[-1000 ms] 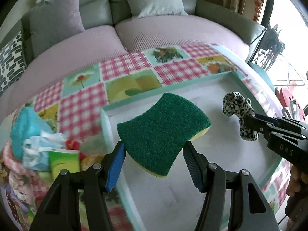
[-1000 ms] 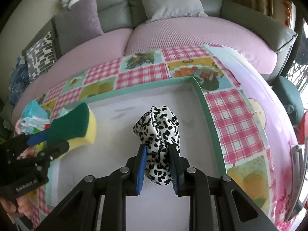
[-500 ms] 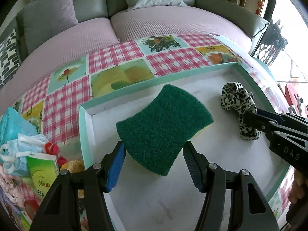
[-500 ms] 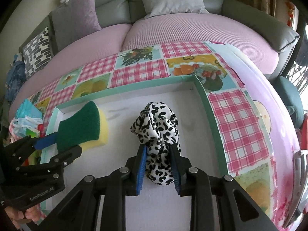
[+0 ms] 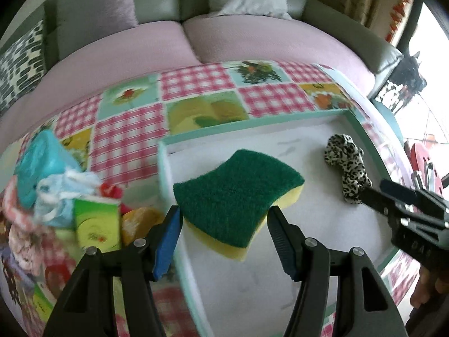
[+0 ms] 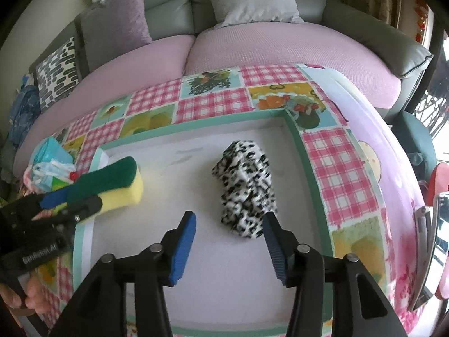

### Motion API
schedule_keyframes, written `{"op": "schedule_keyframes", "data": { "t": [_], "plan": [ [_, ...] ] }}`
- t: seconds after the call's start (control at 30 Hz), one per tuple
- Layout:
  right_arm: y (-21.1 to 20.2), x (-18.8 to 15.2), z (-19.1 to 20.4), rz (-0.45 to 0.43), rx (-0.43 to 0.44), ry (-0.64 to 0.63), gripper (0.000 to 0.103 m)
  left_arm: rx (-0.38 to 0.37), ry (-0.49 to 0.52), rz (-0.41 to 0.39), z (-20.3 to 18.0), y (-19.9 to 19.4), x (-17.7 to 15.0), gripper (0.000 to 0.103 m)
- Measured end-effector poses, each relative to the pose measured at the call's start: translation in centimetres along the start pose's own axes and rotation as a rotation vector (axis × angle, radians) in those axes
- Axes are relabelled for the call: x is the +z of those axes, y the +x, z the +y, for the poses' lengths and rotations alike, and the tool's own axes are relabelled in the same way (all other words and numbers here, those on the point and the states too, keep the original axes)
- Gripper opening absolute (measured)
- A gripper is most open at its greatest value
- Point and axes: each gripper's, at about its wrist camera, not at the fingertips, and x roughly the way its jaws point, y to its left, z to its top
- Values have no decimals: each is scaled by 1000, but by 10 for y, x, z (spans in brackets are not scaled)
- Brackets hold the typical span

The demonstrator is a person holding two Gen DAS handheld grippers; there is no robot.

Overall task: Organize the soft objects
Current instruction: 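Lower the scrunchie into the white tray and open the right gripper, then lower the sponge into the tray beside the scrunchie and open the left gripper, then move both tools back over the pile of soft items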

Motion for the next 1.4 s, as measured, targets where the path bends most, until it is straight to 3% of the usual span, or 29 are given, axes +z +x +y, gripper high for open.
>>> {"op": "schedule_keyframes", "data": {
  "t": [0.13, 0.43, 0.57, 0.67, 0.77, 0.87, 1.07, 1.23, 1.4],
  "plan": [
    [-1, -6, 11, 21, -8, 2, 63, 17, -26, 9, 12, -8, -3, 76],
    [-1, -22, 16, 72, -38, -9, 65, -28, -45, 36, 14, -7, -11, 77],
    [-3, -26, 16, 76, -32, -20, 65, 14, -115, 32, 23, -3, -16, 77],
    [-4, -27, 15, 77, -24, -10, 74, 1, -143, 40, 28, -2, -21, 78],
    [-7, -29, 16, 67, -28, -1, 92, 6, -140, 2, 29, -12, -25, 95],
    [-10, -31, 19, 70, -29, -4, 103, 24, -146, -40, 32, -24, -26, 96],
    [-20, -36, 33, 52, -15, -4, 103, 96, -147, -93, 54, -39, -36, 97],
    [-36, -41, 51, -12, -31, -25, 103, 159, -145, -211, 75, -63, -52, 97],
    [-42, -46, 62, 18, -20, -30, 103, 191, -149, -258, 98, -91, -63, 97]
  ]
}}
